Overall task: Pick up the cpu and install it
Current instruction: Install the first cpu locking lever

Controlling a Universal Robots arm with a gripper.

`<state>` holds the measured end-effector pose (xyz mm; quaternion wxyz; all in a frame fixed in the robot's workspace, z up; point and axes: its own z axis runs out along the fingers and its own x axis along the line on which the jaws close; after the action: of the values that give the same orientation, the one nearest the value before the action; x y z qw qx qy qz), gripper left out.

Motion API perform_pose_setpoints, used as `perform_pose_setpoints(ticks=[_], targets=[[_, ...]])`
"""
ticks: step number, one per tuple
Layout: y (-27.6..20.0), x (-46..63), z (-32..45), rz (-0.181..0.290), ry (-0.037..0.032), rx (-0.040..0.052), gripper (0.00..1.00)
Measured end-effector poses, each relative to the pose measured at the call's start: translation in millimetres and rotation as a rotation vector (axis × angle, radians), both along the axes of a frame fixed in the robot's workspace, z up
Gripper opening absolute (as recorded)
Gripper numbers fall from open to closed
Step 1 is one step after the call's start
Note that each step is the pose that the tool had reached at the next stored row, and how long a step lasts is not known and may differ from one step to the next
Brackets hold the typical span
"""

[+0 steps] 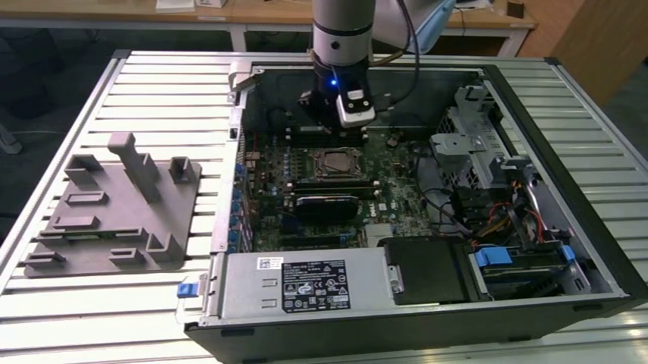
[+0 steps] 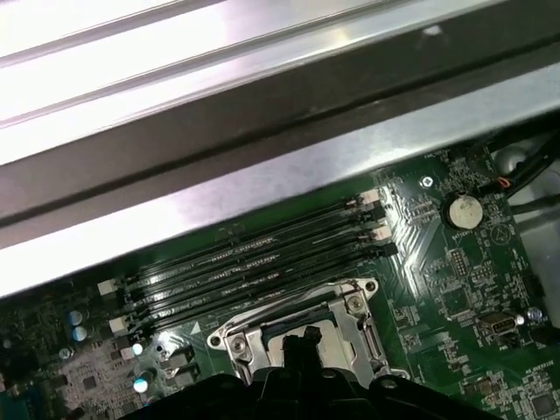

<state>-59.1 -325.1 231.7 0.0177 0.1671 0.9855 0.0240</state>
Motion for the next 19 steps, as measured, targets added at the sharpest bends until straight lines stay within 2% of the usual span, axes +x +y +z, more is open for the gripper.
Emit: perform_pose_setpoints(ticks=[2, 4, 6, 9, 10, 19], targets=[[0.0, 0.1, -0.3, 0.027, 0.0, -0.004, 0.11], [0.0, 0.0, -0.5, 0.051, 0.0005, -0.0155, 0.11], [0.0, 0.0, -0.5, 0.071, 0.0016, -0.0351, 0.11], [0.0, 0.0, -0.6, 0.098, 0.004, -0.0726, 0.11], [0.0, 0.0, -0.6, 0.105, 0.0042, -0.0802, 0.11], [0.0, 1.6, -1.0, 0.134, 0.0028, -0.0764, 0.11]])
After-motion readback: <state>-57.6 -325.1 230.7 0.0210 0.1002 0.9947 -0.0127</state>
